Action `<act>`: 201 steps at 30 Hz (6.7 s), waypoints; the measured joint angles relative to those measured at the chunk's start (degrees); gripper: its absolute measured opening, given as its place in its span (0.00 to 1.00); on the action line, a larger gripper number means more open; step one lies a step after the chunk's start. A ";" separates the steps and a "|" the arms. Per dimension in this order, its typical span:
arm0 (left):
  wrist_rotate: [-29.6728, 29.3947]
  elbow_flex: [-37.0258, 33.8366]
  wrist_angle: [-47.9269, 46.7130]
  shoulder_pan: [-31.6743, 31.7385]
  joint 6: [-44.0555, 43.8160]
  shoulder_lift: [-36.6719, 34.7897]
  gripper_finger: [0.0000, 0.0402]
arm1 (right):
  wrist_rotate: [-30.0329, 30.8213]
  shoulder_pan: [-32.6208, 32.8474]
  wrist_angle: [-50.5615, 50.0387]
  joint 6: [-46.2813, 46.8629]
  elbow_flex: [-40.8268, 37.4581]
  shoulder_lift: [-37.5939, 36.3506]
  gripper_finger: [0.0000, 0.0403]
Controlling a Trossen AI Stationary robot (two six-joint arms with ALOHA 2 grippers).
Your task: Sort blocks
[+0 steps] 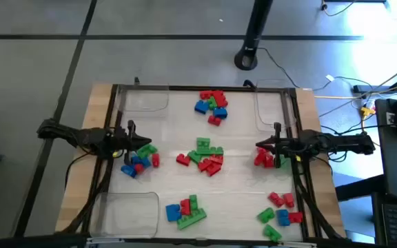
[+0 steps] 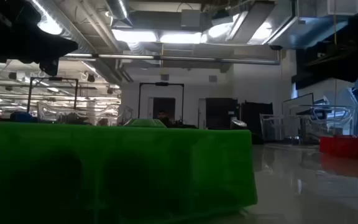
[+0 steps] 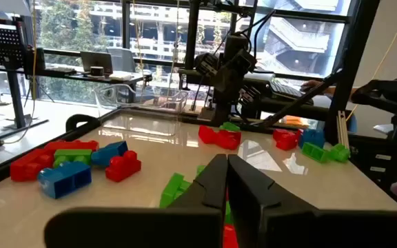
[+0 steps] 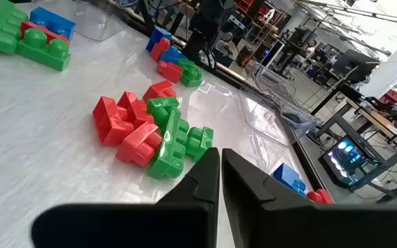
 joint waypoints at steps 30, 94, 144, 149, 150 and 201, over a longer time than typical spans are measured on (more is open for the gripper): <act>0.00 0.01 0.00 -0.01 -0.01 0.00 0.01 | 0.00 0.00 0.02 0.02 0.00 -0.02 0.05; 0.00 0.02 0.00 -0.02 -0.02 0.00 0.01 | 0.01 -0.01 0.00 0.02 0.00 -0.01 0.05; -3.93 0.55 33.69 9.48 34.55 4.18 0.01 | 9.07 -0.02 -2.11 0.06 29.88 37.44 0.05; -3.93 0.59 36.26 10.71 34.45 4.48 0.01 | 8.46 0.00 -2.38 0.16 36.28 51.95 0.05; -3.93 0.59 36.22 10.71 33.97 4.33 0.01 | 7.58 0.00 -2.08 0.10 37.77 54.55 0.05; -3.96 0.63 37.97 10.71 27.17 4.50 0.01 | -1.49 2.60 -12.78 12.61 53.09 95.81 0.59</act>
